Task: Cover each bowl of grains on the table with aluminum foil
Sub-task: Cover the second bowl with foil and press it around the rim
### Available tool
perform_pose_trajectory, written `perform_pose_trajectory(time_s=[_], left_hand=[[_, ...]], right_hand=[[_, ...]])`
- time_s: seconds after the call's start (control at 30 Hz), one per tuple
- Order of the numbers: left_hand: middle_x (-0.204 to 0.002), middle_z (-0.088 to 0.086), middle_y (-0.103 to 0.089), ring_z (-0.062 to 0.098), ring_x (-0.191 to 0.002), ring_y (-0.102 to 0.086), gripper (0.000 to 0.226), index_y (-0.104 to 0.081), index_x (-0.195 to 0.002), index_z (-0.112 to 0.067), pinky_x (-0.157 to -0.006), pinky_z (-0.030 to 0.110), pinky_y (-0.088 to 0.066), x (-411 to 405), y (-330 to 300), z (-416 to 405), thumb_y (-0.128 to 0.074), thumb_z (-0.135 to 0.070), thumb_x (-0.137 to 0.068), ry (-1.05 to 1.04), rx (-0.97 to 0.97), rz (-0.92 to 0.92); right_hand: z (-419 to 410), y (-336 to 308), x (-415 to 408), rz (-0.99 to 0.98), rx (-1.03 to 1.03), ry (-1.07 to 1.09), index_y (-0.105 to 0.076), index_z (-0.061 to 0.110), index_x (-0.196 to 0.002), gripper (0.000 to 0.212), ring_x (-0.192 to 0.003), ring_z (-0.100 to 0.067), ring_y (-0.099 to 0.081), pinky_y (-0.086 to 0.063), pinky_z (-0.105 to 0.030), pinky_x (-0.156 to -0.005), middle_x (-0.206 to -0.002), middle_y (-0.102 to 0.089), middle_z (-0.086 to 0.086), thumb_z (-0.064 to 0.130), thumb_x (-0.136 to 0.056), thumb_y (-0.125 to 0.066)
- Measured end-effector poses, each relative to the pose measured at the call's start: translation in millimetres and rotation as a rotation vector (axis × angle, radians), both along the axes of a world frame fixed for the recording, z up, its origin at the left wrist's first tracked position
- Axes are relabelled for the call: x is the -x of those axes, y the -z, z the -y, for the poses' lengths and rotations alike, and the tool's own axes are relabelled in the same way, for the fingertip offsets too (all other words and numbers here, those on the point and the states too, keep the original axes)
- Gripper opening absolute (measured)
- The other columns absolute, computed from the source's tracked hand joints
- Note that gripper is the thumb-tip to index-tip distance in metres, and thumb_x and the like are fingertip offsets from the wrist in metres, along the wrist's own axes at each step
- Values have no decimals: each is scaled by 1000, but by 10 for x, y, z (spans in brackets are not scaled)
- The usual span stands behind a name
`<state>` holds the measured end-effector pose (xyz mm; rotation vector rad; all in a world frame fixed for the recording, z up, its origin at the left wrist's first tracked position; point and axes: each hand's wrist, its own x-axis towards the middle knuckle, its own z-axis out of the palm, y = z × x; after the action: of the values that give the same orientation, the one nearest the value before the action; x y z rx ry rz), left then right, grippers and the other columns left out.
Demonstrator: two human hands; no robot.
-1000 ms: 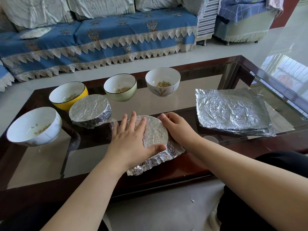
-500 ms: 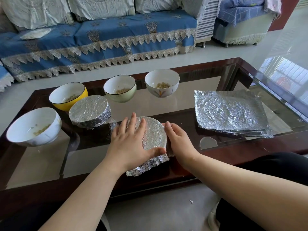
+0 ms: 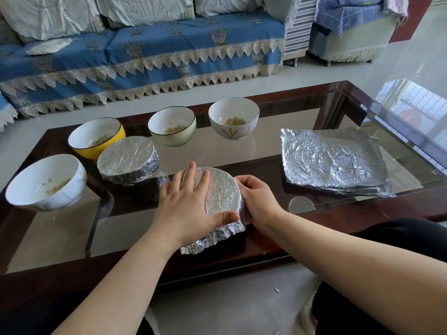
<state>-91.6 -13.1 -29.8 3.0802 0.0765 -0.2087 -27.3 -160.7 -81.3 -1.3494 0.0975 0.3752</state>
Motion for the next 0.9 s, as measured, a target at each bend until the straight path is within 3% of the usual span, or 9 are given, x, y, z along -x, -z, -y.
perform_pose_trajectory(time_s=[0.1, 0.23, 0.27, 0.4, 0.6, 0.73, 0.83, 0.9], left_hand=[[-164, 4, 19, 24, -151, 10, 142, 5, -157, -28, -119, 50, -4, 6, 1, 2, 14, -102, -36, 0, -5, -1], [-164, 4, 18, 24, -151, 9, 141, 3, -157, -28, -119, 51, -6, 13, 7, 0, 13, -103, -37, 3, -15, 14], [-164, 4, 18, 24, -151, 9, 142, 3, -157, -28, -119, 51, -6, 12, 7, 1, 14, -103, -37, 4, -14, 17], [-164, 5, 17, 25, -151, 7, 143, 3, -157, -28, -119, 51, -7, 14, 6, 7, 15, -102, -37, -1, -19, 24], [-165, 7, 13, 27, -151, 4, 139, -1, -158, -26, -118, 51, -9, 11, 28, 23, 10, -102, -42, -23, -37, 48], [-165, 8, 10, 29, -151, 1, 141, -3, -158, -25, -119, 52, -11, 3, 41, 41, 12, -102, -41, -81, -21, 58], [-165, 11, 9, 33, -151, 2, 135, -2, -158, -24, -119, 53, -10, 3, 57, 102, 9, -100, -47, -193, 21, 67], [-165, 12, 11, 36, -151, 7, 128, -1, -158, -25, -118, 55, -7, 1, 46, 148, 12, -98, -54, -236, 46, 64]], right_hand=[[-9, 6, -15, 5, -10, 19, -66, 11, -89, 5, -66, -17, -59, -51, -34, -64, -76, -66, -4, 15, -90, -68], [-3, 2, 13, 66, 78, 60, -66, 12, -89, 6, -48, -7, -54, -41, -18, -41, -72, -64, -2, 17, -91, -67], [5, -2, 10, 96, 99, 70, -66, 13, -89, 4, -48, -6, -54, -41, -17, -42, -72, -65, -1, 16, -91, -67], [35, -10, -26, 211, 192, 75, -69, 18, -87, 7, -70, -9, -64, -53, -24, -71, -80, -72, -2, 11, -90, -68], [137, -93, 73, 256, 359, 46, -69, 18, -100, 25, -91, -10, -68, -51, -31, -87, -89, -75, 5, 21, -102, -44], [144, -148, 209, 416, 532, -80, -66, 24, -116, 29, -99, -7, -63, -47, -28, -89, -103, -71, 6, 28, -103, -40], [105, -208, 144, 419, 530, -193, -59, 22, -128, 35, -106, -11, -59, -44, -30, -93, -113, -68, 3, 36, -103, -37], [80, -258, 63, 401, 514, -236, -57, 20, -128, 38, -99, -12, -61, -47, -31, -88, -111, -67, 2, 40, -103, -38]])
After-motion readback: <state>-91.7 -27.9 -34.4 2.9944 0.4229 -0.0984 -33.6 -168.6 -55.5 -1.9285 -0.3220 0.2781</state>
